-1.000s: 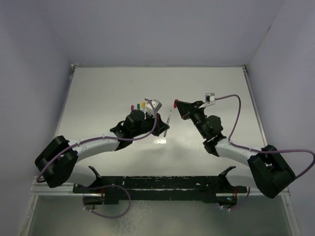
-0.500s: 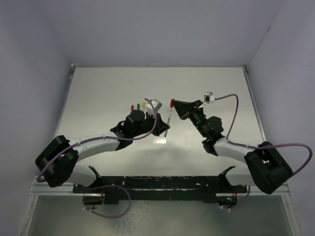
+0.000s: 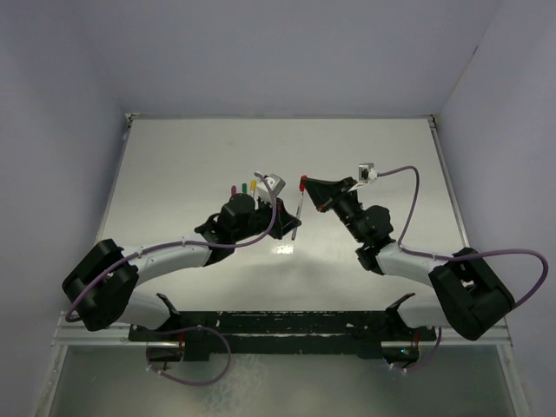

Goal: Insert the pens into the pen caps

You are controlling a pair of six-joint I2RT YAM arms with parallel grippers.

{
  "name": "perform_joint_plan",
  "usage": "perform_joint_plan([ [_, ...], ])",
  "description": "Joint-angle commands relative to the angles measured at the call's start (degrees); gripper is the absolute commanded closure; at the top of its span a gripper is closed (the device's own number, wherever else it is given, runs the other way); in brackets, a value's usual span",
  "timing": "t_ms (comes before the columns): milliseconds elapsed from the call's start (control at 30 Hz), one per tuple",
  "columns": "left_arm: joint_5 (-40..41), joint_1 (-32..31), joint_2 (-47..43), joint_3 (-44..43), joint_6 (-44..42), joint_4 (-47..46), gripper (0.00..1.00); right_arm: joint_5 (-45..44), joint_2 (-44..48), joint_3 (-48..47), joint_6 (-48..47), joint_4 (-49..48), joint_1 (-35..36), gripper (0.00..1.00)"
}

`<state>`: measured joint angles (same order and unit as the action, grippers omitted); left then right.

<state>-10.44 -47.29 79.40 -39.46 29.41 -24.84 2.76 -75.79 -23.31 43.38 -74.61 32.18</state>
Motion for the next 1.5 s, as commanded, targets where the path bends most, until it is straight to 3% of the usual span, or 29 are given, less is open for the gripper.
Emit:
perform_joint_plan([
  [0, -0.5, 0.1, -1.4, -0.3, 0.5, -3.5, 1.0, 1.1, 0.7, -0.1, -0.4, -4.2, 0.1, 1.0],
  [1467, 2.2, 0.1, -3.5, 0.4, -0.4, -1.9, 1.0, 2.3, 0.0, -0.4, -0.7, -4.2, 0.0, 1.0],
])
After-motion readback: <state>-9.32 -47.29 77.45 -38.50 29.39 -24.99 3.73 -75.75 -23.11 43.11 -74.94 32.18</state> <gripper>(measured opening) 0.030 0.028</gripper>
